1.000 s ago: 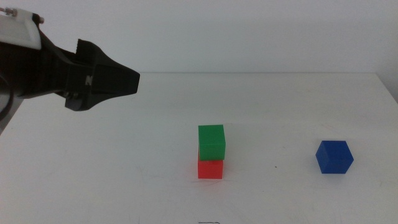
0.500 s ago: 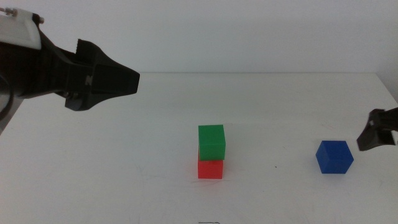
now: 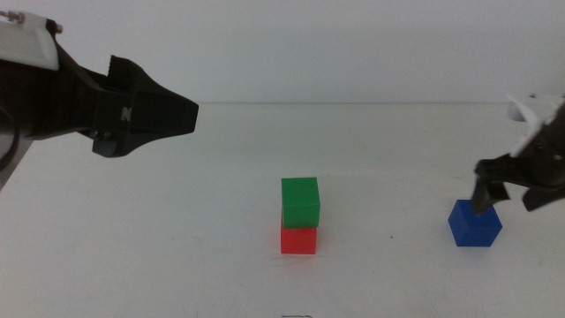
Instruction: Stack red cubes first, then green, then blue cubes in a specific spot.
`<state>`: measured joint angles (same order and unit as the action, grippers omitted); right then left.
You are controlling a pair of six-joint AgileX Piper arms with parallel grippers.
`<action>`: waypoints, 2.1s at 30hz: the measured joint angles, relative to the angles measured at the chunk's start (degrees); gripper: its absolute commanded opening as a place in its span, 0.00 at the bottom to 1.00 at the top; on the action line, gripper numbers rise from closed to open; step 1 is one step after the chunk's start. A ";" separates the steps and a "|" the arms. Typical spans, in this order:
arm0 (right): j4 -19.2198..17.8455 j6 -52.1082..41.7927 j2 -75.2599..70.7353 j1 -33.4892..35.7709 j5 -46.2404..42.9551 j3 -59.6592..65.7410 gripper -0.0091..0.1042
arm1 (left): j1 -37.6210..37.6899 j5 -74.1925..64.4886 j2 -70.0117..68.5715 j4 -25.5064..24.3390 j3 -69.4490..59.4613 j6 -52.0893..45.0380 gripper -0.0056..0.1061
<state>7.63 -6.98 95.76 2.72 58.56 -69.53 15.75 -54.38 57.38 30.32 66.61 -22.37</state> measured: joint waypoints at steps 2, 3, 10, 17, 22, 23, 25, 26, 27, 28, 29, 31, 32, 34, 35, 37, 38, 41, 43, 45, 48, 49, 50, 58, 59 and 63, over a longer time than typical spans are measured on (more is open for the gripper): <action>-1.87 2.19 1.21 1.92 -1.27 -1.08 0.91 | 0.00 0.00 0.00 0.00 0.00 0.00 0.89; -2.82 3.55 1.72 2.53 -1.65 -1.58 0.91 | 0.00 0.00 0.00 0.00 0.00 0.00 0.89; -6.72 10.60 5.02 3.58 -2.32 -3.44 0.91 | 0.00 0.00 0.00 0.00 0.00 0.00 0.89; -6.46 11.20 7.17 3.58 -3.23 -3.44 0.91 | 0.00 0.00 0.00 0.00 0.00 0.00 0.89; -6.47 11.20 8.95 3.58 -4.47 -3.44 0.91 | 0.00 0.00 0.00 0.00 0.00 0.00 0.89; -6.47 11.20 9.34 3.58 -4.48 -3.44 0.91 | 0.00 0.00 0.00 0.00 0.00 0.00 0.89; -6.47 11.20 10.08 3.58 -5.07 -3.44 0.91 | 0.00 0.00 0.00 0.00 0.00 0.00 0.89; -6.47 11.20 10.44 3.58 -5.40 -3.44 0.91 | 0.00 0.00 0.00 0.00 0.00 0.00 0.89; -6.47 11.20 10.82 3.58 -5.77 -3.44 0.90 | 0.00 0.00 0.00 0.00 0.00 0.00 0.89; -6.47 11.20 11.14 3.58 -6.04 -3.44 0.90 | 0.00 0.00 0.00 0.00 0.00 0.00 0.89; -6.45 11.20 11.43 3.58 -6.39 -3.44 0.89 | 0.00 0.00 0.00 0.00 0.00 0.00 0.89; -6.45 11.20 11.92 3.58 -6.74 -3.44 0.85 | 0.00 0.00 0.00 0.00 0.00 0.00 0.89; -6.45 11.20 12.11 3.58 -6.79 -3.44 0.82 | 0.00 0.00 0.00 0.00 0.00 0.00 0.89; -6.45 11.20 12.30 3.58 -6.79 -3.45 0.72 | 0.00 0.00 0.00 0.00 0.00 0.00 0.89; -6.45 11.20 12.38 3.58 -6.79 -3.50 0.64 | 0.00 0.00 0.00 0.00 0.00 0.00 0.89; -6.45 11.20 12.42 3.58 -6.67 -3.50 0.45 | 0.00 0.00 0.00 0.00 0.00 0.00 0.89; -6.45 11.20 12.42 3.58 -6.62 -3.50 0.35 | 0.00 0.00 0.00 0.00 0.00 0.00 0.89; -6.40 11.20 12.42 3.58 -6.61 -3.60 0.07 | 0.00 0.00 0.00 0.00 0.00 0.00 0.89; -6.40 11.12 12.42 3.58 -6.10 -3.60 0.07 | 0.00 0.00 0.00 0.00 0.00 0.00 0.89; -6.40 10.73 11.89 3.58 -5.25 -3.42 0.07 | 0.00 0.00 0.00 0.00 0.00 0.00 0.89; -6.45 10.53 8.36 3.58 -5.35 -0.23 0.07 | 0.00 0.00 0.00 0.00 0.00 0.00 0.89; -6.40 10.74 6.28 3.58 -5.92 2.00 0.07 | 0.00 0.00 0.00 0.00 0.00 0.00 0.89; -6.34 11.38 3.93 3.58 -6.48 4.47 0.07 | 0.00 0.00 0.00 0.00 0.00 0.00 0.89; -10.75 22.42 -12.23 7.04 -1.15 11.10 0.07 | 0.00 0.05 0.00 0.00 0.00 0.00 0.89; -11.36 24.38 -13.26 7.87 0.15 10.65 0.07 | 0.00 0.05 0.00 0.00 0.00 0.00 0.89; -13.73 31.74 -14.43 13.67 4.29 7.05 0.07 | 0.00 0.05 0.00 0.00 0.00 0.00 0.89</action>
<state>-6.10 24.76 81.33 16.39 62.85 -62.48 15.75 -54.33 57.38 30.32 66.61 -22.37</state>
